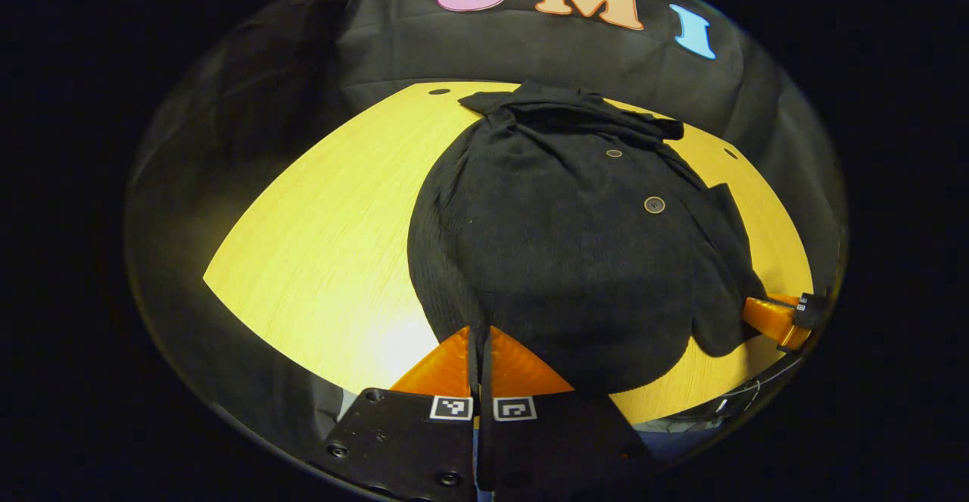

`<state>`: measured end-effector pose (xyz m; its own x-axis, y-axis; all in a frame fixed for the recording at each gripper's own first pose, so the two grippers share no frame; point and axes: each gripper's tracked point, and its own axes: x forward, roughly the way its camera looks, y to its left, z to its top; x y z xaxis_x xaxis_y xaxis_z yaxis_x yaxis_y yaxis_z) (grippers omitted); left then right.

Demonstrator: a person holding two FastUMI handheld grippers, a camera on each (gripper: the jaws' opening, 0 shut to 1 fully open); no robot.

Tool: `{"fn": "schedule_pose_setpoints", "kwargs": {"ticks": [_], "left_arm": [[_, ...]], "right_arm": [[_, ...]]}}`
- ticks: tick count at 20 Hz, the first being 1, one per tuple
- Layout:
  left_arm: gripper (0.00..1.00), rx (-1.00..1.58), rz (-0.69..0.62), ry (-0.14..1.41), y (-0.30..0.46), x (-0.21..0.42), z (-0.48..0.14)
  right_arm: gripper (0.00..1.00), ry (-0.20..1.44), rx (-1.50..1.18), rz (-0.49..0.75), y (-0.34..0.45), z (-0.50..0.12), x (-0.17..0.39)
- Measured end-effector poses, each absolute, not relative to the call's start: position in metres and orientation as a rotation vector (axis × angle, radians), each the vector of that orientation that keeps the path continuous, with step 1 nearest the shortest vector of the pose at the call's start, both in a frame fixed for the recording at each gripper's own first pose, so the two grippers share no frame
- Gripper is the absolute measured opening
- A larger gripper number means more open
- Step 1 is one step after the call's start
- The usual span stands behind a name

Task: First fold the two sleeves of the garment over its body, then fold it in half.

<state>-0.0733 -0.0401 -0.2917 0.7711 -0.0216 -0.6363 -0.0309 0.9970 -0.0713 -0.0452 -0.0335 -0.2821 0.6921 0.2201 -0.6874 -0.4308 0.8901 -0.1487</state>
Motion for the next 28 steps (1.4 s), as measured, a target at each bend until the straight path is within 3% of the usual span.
{"fn": "schedule_pose_setpoints", "kwargs": {"ticks": [4, 5, 14, 15, 17, 23, 24, 25, 28], "left_arm": [[0.0, -0.083, 0.01, 0.666, -0.043, -0.069, -0.275], [0.0, -0.074, 0.009, 0.656, -0.044, -0.068, -0.268], [0.0, -0.061, -0.004, 0.514, -0.06, -0.025, -0.197], [0.0, -0.065, -0.006, 0.501, -0.062, -0.019, -0.19], [0.0, -0.083, -0.003, 0.481, -0.064, -0.006, -0.175], [0.0, -0.08, -0.02, 0.385, -0.061, 0.04, -0.12], [0.0, -0.082, -0.024, 0.376, -0.06, 0.049, -0.114], [0.0, -0.089, -0.03, 0.362, -0.059, 0.06, -0.105], [0.0, -0.085, -0.046, 0.33, -0.058, 0.096, -0.087]], "right_arm": [[0.0, 0.704, -0.28, 0.391, -0.029, -0.268, -0.044], [0.04, 0.695, -0.277, 0.402, -0.028, -0.264, -0.043], [0.04, 0.572, -0.282, 0.466, -0.008, -0.2, -0.004], [0.0, 0.557, -0.278, 0.472, -0.006, -0.191, 0.001], [0.04, 0.527, -0.29, 0.482, -0.001, -0.174, 0.012], [0.04, 0.47, -0.325, 0.473, 0.004, -0.132, 0.049], [0.08, 0.461, -0.325, 0.465, 0.006, -0.125, 0.056], [0.04, 0.452, -0.323, 0.456, 0.009, -0.119, 0.064], [0.04, 0.428, -0.32, 0.427, 0.021, -0.101, 0.09]]}}
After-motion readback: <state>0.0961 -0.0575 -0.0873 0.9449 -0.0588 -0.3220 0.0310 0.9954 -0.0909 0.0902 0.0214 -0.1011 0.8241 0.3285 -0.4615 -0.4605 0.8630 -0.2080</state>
